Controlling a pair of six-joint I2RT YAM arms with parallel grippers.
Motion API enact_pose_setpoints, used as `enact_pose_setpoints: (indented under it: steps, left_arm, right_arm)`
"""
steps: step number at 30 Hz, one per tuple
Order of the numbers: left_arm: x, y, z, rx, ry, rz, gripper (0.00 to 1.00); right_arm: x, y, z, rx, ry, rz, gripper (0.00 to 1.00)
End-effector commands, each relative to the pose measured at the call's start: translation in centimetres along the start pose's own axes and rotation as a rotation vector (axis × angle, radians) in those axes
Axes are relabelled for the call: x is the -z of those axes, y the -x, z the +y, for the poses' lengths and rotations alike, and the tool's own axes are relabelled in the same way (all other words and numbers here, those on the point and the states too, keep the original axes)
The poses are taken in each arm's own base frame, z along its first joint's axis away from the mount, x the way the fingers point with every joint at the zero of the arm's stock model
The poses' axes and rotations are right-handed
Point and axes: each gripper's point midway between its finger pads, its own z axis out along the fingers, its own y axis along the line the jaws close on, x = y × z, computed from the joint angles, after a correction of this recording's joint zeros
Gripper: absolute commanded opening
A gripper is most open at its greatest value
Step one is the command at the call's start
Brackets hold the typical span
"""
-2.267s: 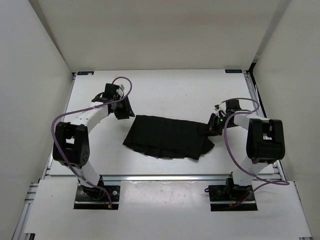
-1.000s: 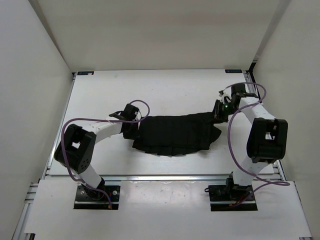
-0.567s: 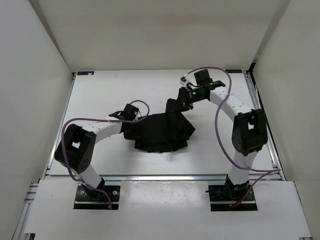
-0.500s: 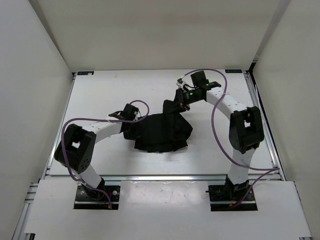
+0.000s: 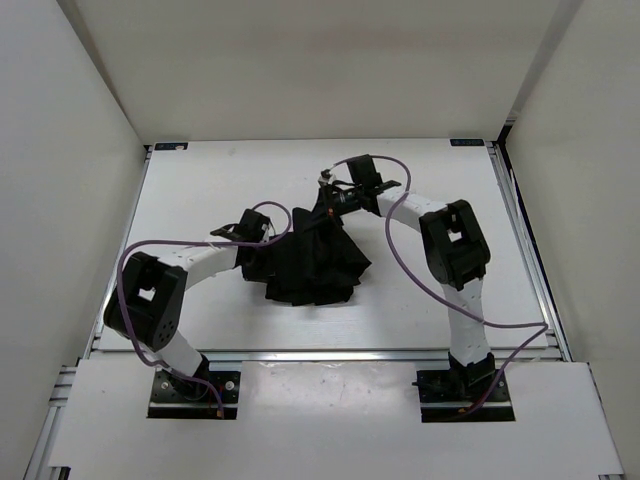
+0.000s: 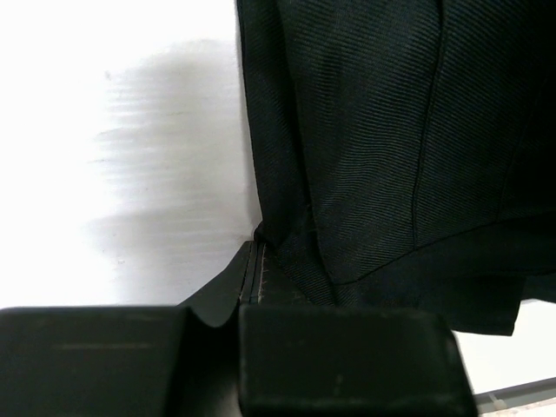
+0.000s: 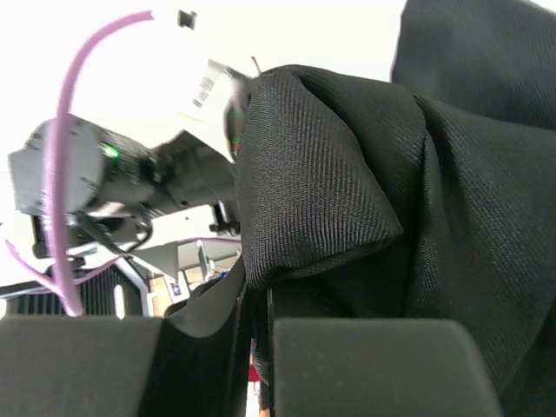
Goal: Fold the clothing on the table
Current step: Fold the skirt
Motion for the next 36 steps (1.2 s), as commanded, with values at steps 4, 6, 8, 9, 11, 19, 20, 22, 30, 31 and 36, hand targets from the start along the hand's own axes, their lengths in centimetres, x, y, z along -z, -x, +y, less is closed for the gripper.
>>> enact_pose_setpoints:
  steps: [4,6,8,9,11,19,20,22,30,31,36]
  left_arm:
    - [0.9,-0.4,0.9,0.022,-0.001,-0.010,0.00]
    - [1.0,-0.3,1.1,0.030,0.001,-0.015,0.00]
    - [1.0,-0.3,1.1,0.030,0.001,-0.017,0.00]
    - [1.1,-0.2,1.2,0.029,0.005,-0.023,0.00]
    - [0.9,-0.3,1.4,0.032,0.009,-0.019,0.00]
    - [1.6,1.7,2.1,0.082,-0.013,-0.062,0.00]
    - [2.1,2.7,2.4,0.101,-0.029,-0.082,0.01]
    - [3.7,5.5,2.7,0.134,-0.056,-0.148,0.13]
    - [11.0,14.1,5.3,0.233,-0.085,-0.333,0.36]
    - [11.3,14.3,5.1,0.238,-0.098,-0.342,0.37]
    - [9.5,12.4,1.4,0.245,-0.318,-0.274,0.36]
  right_arm:
    - [-2.1,1.0,3.8,0.052,0.146,0.042,0.00]
    - [-3.0,1.0,2.8,0.037,0.121,0.059,0.01]
    - [-3.3,1.4,2.3,0.032,0.124,0.064,0.05]
    - [-3.5,1.3,2.7,0.033,0.137,0.075,0.23]
    - [-3.7,1.3,2.6,0.039,0.160,0.086,0.27]
    - [0.8,1.0,5.6,0.057,0.302,0.006,0.89]
    - [2.2,1.2,6.5,0.075,0.300,-0.027,0.87]
    - [3.4,1.2,5.6,0.075,0.239,-0.078,0.76]
    - [5.6,0.7,1.9,0.077,0.044,-0.152,0.00]
    - [5.4,0.6,1.8,0.073,0.037,-0.136,0.00]
    - [1.8,2.1,0.3,0.136,-0.075,-0.062,0.00]
